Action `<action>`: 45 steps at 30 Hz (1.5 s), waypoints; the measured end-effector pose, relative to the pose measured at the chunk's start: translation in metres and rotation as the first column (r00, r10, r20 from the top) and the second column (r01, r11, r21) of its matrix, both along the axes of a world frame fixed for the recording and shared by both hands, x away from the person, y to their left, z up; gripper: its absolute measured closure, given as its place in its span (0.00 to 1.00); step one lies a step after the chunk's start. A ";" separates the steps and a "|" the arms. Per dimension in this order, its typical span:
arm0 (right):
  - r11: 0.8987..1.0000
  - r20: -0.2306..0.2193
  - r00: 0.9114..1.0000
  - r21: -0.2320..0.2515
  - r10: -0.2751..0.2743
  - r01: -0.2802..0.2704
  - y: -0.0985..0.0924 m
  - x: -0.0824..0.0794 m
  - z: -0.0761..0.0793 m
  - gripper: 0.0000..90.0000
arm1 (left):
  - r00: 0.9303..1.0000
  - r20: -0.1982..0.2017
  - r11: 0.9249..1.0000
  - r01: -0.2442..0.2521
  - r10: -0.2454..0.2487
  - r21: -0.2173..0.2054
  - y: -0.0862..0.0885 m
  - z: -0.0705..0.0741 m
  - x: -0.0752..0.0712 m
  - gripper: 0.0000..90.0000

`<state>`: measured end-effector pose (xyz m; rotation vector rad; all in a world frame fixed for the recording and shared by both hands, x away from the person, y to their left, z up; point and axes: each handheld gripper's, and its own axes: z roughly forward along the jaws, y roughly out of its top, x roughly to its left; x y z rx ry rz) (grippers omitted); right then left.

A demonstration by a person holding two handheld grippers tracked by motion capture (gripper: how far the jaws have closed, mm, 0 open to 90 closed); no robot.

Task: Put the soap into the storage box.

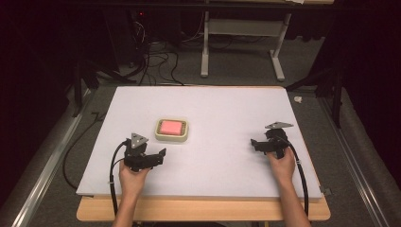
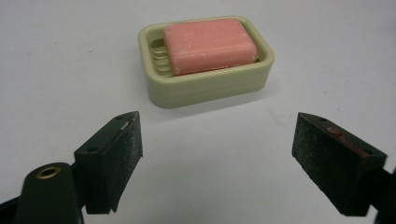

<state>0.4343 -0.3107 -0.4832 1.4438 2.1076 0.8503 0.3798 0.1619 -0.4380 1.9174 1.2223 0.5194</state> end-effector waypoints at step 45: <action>1.000 -0.001 1.000 -0.001 0.000 0.000 0.000 0.000 0.000 0.16 | 0.992 -0.056 0.993 -0.115 0.116 0.032 0.011 -0.032 0.022 0.20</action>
